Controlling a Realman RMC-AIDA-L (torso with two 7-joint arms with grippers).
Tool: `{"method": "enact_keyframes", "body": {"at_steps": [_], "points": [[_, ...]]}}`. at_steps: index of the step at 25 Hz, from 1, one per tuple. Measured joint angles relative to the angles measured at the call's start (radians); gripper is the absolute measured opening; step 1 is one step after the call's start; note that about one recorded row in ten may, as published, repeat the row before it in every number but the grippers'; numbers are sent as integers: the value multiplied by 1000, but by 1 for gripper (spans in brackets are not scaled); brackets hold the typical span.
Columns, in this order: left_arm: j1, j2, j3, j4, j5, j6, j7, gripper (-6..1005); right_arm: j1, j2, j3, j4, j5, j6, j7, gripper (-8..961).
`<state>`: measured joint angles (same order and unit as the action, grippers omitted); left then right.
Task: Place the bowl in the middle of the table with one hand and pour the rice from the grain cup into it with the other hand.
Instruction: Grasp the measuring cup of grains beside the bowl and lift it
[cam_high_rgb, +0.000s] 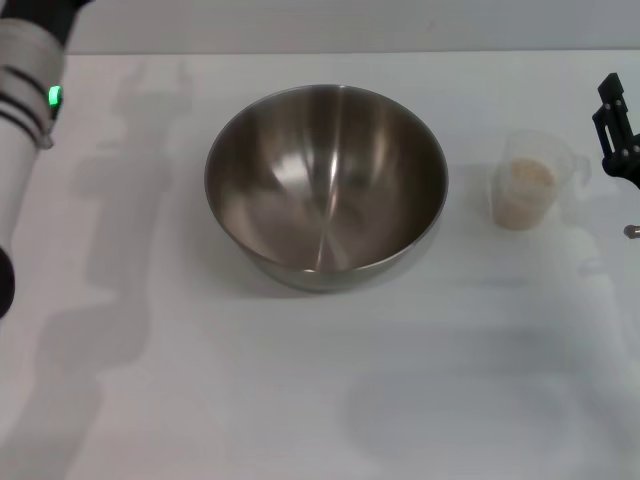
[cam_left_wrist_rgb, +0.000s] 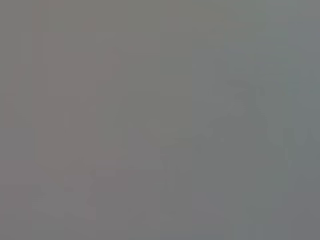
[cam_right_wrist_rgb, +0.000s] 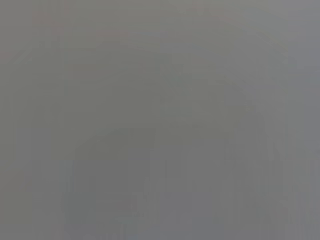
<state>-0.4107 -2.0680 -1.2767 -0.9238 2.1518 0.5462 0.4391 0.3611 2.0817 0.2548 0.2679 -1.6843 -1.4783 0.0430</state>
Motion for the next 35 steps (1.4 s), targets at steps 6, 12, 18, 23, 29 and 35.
{"method": "enact_keyframes", "body": {"at_steps": [6,12,18,23,29,35], "points": [[26,10,6,57,121,41,-384,533,-1,0,-1,3,0,-1,0,545],[34,28,-1,133,365,63,-803,533,5,0,-4,7,0,-3,0,546],[-30,27,-82,319,728,232,-932,527,4,0,-5,7,-10,-28,-4,546],[-31,21,-97,334,735,229,-790,527,-2,1,-5,7,-11,-27,-4,546],[-22,18,-102,337,735,199,-707,526,-29,4,-5,16,-11,-18,-2,545],[-20,17,-124,341,735,171,-692,526,-59,6,-5,38,-12,-17,-5,545]]}}
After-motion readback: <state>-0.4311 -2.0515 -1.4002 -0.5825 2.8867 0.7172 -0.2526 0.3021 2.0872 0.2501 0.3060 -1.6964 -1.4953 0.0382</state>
